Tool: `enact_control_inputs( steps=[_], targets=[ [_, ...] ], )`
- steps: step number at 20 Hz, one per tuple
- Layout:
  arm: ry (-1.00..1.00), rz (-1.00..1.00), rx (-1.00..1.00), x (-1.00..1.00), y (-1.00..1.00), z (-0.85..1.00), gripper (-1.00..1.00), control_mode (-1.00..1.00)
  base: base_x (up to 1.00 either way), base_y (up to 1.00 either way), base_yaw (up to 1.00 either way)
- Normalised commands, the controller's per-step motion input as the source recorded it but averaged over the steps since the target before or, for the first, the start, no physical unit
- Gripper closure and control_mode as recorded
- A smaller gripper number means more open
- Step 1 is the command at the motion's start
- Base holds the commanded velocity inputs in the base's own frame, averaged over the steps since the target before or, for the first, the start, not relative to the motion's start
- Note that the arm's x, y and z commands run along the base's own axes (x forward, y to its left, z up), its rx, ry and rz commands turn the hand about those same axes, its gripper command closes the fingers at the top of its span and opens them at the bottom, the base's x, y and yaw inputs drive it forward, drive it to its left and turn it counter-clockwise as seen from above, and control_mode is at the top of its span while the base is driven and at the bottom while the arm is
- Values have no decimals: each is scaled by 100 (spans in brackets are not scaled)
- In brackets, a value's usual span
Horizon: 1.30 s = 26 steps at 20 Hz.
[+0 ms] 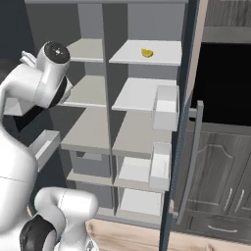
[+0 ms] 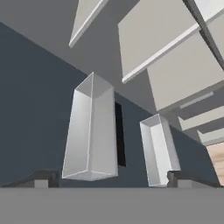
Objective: There is a bowl on the dining counter. Grab a lemon wedge from the fridge and place it in the bowl. Then get the liquor bottle and glass cup from the cabinet and place them next to the bowl.
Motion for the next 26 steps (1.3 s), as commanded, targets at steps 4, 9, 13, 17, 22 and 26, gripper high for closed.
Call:
enact_control_inputs(
  steps=[4,9,13,17,22,26],
  targets=[
    [-4,-5,-12,0,-42,-32,-100,-100,0,0,0],
    [-2,-4,-8,0,-36,-32,-100,-100,0,0,0],
    [-8,-6,-12,-2,-48,-15,-100,-100,0,0,0],
    [-8,-6,-18,-32,-48,-2,-100,-100,0,0,0],
    [-3,-8,-20,-37,-23,-9,-100,-100,0,0,0],
    [0,-12,-22,-42,0,-29,-100,-100,0,0,0]
  ],
)
